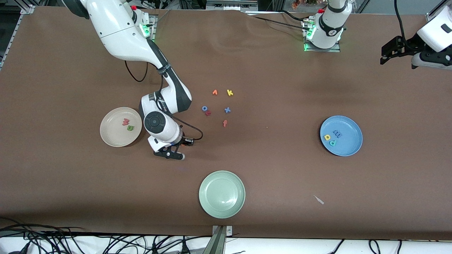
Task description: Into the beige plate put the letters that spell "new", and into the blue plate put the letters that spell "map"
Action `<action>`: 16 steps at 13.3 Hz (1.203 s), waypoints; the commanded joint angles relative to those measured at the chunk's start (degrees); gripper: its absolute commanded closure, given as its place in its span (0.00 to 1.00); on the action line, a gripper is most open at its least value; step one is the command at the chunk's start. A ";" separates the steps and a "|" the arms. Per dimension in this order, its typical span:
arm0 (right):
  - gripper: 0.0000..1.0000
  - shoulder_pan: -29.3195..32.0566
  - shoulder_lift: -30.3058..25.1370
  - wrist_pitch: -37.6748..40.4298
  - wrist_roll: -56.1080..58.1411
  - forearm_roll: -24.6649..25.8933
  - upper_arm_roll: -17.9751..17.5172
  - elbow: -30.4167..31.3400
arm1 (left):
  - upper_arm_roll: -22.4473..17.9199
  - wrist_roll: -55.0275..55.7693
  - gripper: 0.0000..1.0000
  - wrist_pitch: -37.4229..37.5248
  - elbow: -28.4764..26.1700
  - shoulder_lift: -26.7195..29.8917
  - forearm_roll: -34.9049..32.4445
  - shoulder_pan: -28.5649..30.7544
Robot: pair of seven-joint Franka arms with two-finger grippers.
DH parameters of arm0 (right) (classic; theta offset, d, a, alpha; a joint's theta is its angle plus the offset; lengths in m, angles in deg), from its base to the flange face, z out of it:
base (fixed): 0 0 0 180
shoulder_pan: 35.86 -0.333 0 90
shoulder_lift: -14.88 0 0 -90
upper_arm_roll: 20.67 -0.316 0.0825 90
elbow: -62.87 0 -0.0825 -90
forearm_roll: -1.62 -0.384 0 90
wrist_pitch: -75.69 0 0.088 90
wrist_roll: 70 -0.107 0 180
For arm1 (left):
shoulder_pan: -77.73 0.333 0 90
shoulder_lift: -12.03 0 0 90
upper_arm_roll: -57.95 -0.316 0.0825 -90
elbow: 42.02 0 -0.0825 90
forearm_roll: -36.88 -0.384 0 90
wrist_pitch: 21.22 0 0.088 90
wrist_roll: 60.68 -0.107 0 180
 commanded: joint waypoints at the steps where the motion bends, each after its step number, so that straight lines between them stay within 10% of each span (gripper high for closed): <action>1: 0.57 0.13 1.06 -0.03 -0.11 0.19 -0.04 -1.50 | 0.06 0.81 0.00 0.84 5.52 -4.39 1.42 -0.15; 16: 0.76 0.22 1.42 -0.29 -2.31 -0.08 -0.04 -1.76 | -0.02 0.72 0.00 0.93 8.08 -6.16 1.34 0.21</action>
